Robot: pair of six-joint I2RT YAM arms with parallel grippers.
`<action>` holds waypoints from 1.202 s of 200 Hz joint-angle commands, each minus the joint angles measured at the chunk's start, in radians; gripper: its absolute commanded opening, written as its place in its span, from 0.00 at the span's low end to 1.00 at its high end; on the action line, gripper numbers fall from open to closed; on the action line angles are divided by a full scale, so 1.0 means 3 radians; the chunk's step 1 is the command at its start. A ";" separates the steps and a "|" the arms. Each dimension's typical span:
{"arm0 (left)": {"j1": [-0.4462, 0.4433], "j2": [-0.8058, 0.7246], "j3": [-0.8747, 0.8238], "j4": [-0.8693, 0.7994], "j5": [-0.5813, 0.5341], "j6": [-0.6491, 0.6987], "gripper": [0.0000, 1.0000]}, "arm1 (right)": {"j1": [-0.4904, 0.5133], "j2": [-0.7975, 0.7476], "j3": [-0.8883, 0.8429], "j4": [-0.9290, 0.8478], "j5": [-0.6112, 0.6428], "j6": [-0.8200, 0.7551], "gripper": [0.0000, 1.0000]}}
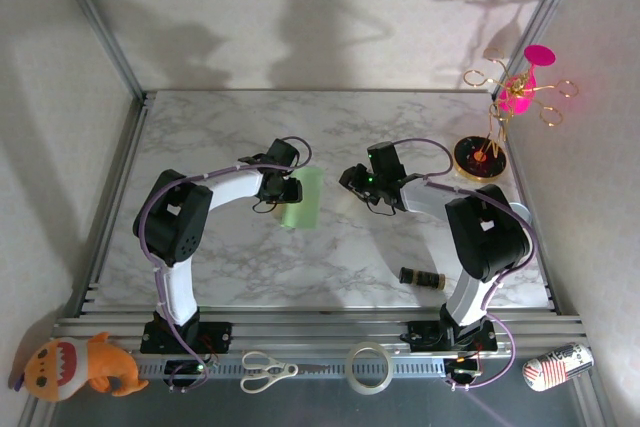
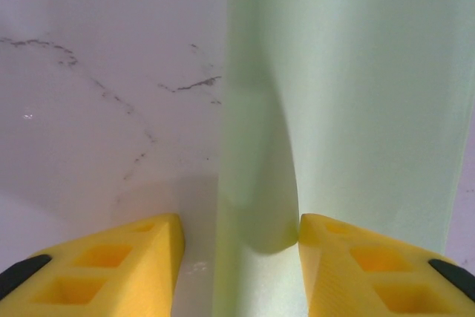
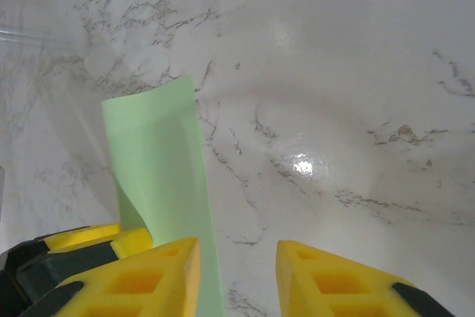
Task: Fold a paper plane with a square sheet of paper (pick it up from the middle)
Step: Hold the square sheet of paper at the center of the table.
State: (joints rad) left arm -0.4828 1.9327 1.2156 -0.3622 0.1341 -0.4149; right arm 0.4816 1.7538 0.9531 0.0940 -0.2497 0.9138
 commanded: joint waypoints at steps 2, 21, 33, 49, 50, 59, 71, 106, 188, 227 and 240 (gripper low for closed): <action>-0.0007 0.0167 -0.0038 -0.0071 -0.0038 0.0091 0.47 | -0.0019 -0.0018 -0.0027 0.0062 0.0045 0.0053 0.34; -0.0007 0.0184 -0.0033 -0.0071 -0.0035 0.0102 0.46 | -0.0023 -0.0002 -0.0017 0.0075 0.0022 0.0047 0.34; -0.0010 0.0204 -0.0028 -0.0074 -0.0023 0.0095 0.46 | -0.0024 0.0017 -0.0004 0.0074 0.0004 0.0042 0.34; -0.0008 0.0219 -0.0028 -0.0081 -0.0036 0.0085 0.46 | -0.0020 0.0041 0.0008 0.0082 -0.0032 0.0037 0.33; -0.0007 0.0217 -0.0028 -0.0081 -0.0037 0.0082 0.46 | -0.0018 0.0043 0.0008 0.0086 -0.0034 0.0037 0.34; -0.0009 0.0224 -0.0028 -0.0085 -0.0035 0.0079 0.46 | -0.0020 0.0059 0.0014 0.0104 -0.0065 0.0025 0.33; -0.0007 0.0226 -0.0034 -0.0079 -0.0033 0.0087 0.46 | -0.0019 0.0081 0.0026 0.0131 -0.0119 0.0012 0.33; -0.0007 0.0256 -0.0037 -0.0076 -0.0015 0.0098 0.46 | 0.0025 0.0181 0.0105 0.0154 -0.0276 -0.0039 0.29; -0.0008 0.0308 -0.0048 -0.0081 0.0003 0.0148 0.46 | 0.0115 0.0447 0.0442 -0.0057 -0.0532 -0.0321 0.26; -0.0008 0.0324 -0.0067 -0.0076 0.0005 0.0175 0.47 | 0.0179 0.0583 0.0575 -0.0098 -0.0660 -0.0345 0.23; -0.0006 0.0331 -0.0079 -0.0077 0.0008 0.0186 0.47 | 0.0202 0.0615 0.0593 -0.0094 -0.0660 -0.0322 0.23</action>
State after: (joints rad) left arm -0.4828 1.9442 1.2213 -0.3676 0.1333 -0.3836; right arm 0.5220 1.9064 1.0958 0.0975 -0.4202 0.8368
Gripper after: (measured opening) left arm 0.464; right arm 0.233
